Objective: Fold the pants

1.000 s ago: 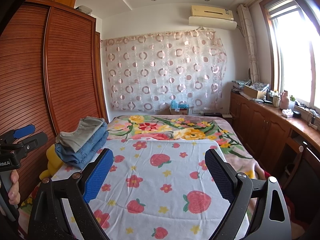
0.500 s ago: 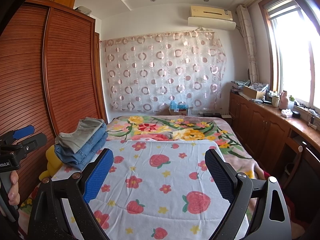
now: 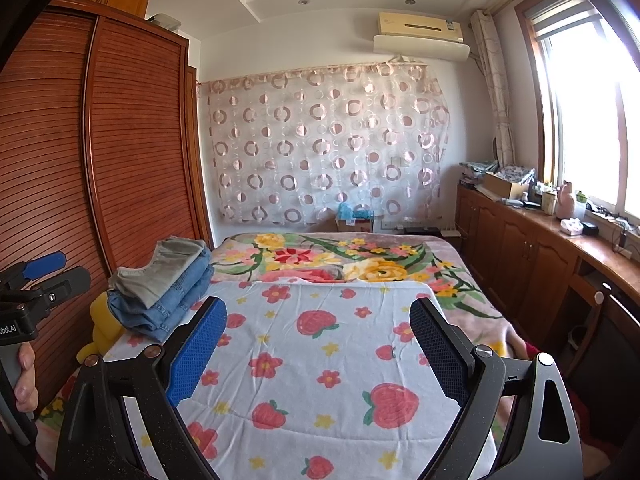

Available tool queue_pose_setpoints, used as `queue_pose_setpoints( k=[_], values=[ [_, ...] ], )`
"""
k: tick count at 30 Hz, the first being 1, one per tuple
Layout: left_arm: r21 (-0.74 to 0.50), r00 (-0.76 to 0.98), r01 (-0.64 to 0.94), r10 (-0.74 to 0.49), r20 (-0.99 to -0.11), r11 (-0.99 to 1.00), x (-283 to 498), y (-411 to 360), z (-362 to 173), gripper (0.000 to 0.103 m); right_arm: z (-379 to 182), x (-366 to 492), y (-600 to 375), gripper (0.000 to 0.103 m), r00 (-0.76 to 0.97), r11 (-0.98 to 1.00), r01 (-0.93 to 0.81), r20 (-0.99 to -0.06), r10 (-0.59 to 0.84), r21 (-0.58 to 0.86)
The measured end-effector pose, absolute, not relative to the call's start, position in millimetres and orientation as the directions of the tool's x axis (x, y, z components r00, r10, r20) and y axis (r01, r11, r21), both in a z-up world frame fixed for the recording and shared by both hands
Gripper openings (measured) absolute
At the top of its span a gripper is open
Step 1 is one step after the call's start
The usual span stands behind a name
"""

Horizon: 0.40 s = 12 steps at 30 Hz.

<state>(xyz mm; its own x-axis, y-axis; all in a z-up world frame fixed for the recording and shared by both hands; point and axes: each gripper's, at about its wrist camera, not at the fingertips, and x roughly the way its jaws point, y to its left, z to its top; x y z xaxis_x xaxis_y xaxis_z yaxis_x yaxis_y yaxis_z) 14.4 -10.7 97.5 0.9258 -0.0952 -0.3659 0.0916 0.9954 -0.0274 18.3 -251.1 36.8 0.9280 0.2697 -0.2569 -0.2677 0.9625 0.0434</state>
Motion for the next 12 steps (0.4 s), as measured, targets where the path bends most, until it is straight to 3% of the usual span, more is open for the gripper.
queue_pose_setpoints(
  k=[12],
  values=[
    [-0.028, 0.926, 0.091, -0.095, -0.366, 0.995, 14.6, -11.3, 97.7, 0.103, 36.2, 19.2, -250.9, 0.094, 0.929, 0.963, -0.267, -0.254, 0.268, 0.042]
  ],
)
